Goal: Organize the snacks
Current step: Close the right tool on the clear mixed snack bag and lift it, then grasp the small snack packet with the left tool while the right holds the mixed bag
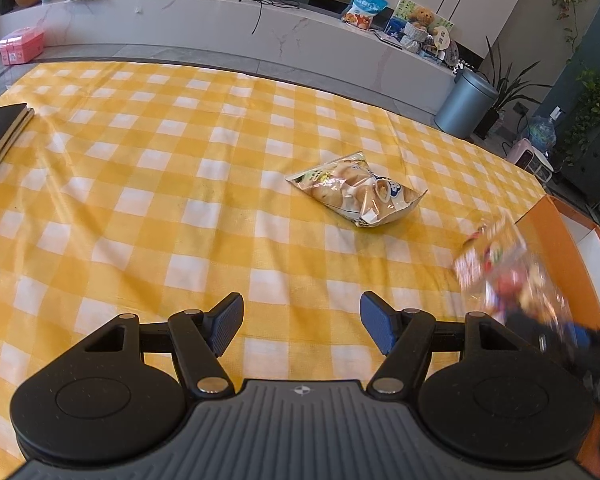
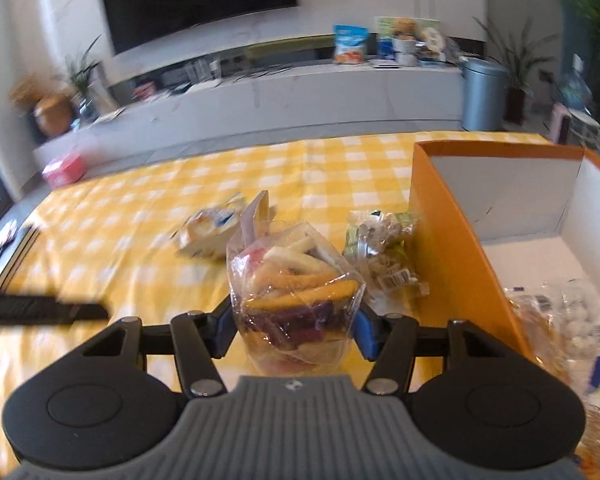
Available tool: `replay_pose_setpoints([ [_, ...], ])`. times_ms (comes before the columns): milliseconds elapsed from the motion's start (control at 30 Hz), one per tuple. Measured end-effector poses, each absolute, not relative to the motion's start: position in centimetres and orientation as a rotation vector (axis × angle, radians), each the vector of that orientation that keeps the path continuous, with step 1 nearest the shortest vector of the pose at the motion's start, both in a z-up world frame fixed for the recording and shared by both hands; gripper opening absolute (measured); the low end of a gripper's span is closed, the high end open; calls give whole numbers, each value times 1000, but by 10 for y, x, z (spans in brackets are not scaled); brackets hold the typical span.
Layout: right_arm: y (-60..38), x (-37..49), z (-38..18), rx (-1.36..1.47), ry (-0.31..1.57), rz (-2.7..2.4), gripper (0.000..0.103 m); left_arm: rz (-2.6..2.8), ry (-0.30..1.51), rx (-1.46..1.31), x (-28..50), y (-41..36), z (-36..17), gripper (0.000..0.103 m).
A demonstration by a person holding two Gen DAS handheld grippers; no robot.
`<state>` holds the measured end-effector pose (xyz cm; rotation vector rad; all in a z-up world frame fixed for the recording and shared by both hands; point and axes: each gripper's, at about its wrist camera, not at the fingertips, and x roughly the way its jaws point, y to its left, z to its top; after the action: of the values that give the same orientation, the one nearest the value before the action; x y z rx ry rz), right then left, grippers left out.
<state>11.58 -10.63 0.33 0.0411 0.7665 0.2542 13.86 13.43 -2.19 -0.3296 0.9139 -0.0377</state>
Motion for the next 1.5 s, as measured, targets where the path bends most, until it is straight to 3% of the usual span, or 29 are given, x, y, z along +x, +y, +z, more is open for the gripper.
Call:
replay_pose_setpoints([
  [267, -105, 81, -16, -21, 907, 331, 57, -33, 921, -340, 136, 135, -23, 79],
  [533, -107, 71, -29, 50, 882, 330, 63, -37, 923, -355, 135, 137, -22, 78],
  [667, -104, 77, -33, 36, 851, 302, 76, -42, 922, -357, 134, 136, -21, 78],
  [967, -90, 85, -48, -23, 847, 323, 74, -55, 924, -342, 134, 132, -22, 78],
  [1200, -90, 81, -55, -39, 771, 296, 63, -110, 901, -358, 130, 128, -21, 78],
  [1500, -103, 83, -64, -23, 725, 233, 63, -212, 923, -390, 127, 108, -18, 78],
])
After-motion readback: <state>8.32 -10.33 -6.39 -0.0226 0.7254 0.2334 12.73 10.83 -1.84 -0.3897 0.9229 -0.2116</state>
